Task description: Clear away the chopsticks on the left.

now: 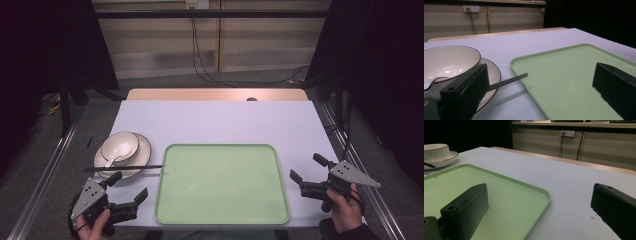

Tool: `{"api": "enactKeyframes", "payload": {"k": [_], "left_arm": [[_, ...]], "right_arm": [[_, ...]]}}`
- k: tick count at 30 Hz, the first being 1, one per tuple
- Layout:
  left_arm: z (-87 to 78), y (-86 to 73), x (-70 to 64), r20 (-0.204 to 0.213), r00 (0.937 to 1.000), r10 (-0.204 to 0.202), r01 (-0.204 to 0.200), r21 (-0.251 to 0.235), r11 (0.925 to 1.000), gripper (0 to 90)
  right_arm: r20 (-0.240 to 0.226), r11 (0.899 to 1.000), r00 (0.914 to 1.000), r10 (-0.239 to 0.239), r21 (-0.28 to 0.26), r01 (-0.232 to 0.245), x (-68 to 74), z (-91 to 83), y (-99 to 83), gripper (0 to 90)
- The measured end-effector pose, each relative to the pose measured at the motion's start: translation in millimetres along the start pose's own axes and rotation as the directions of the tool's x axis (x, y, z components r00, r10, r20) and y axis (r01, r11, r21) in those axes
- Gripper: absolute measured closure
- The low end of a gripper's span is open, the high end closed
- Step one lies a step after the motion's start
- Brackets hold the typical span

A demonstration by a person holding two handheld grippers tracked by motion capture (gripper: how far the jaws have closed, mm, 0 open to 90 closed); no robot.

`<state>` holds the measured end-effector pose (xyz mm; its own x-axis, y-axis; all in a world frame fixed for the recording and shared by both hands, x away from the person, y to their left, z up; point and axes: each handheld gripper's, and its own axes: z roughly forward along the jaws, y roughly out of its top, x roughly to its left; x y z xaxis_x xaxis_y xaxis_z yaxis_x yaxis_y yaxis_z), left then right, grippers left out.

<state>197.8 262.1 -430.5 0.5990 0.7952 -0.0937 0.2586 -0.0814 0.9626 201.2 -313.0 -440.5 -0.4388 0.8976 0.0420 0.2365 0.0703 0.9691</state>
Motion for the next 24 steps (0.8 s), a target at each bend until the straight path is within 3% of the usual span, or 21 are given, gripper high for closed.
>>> {"api": "enactKeyframes", "payload": {"k": [8,11,13,17,24], "left_arm": [[-1.2,0.4,0.5,0.002,1.0,-0.007,0.007,0.003,1.0,1.3],[-2.1,1.1,1.8,-0.038,0.9993,0.006,-0.005,0.014,0.9999,1.5],[-2.6,1.3,1.8,-0.037,0.9992,-0.011,0.012,0.012,0.9999,1.9],[-7.8,2.6,3.0,-0.02,0.9996,0.018,-0.017,0.036,0.9992,2.8],[-25.1,3.5,18.0,0.0,0.9996,0.027,-0.026,0.07,0.9972,3.9]], "right_arm": [[0.0,1.0,0.9999,-0.016,0.01,0.016,0.9,0.8,-0.6,0.4],[0.005,1.0,0.9998,-0.017,0.003,0.017,0.7,0.3,-0.2,0.5],[0.002,1.0,0.9998,-0.018,0.002,0.018,0.8,0.4,-0.2,0.5],[0.001,1.0,0.9997,-0.024,-0.004,0.024,1.9,1.0,0.2,0.5],[-0.009,1.0,0.9998,-0.02,-0.011,0.02,0.8,0.1,-0.1,0.3]]}}
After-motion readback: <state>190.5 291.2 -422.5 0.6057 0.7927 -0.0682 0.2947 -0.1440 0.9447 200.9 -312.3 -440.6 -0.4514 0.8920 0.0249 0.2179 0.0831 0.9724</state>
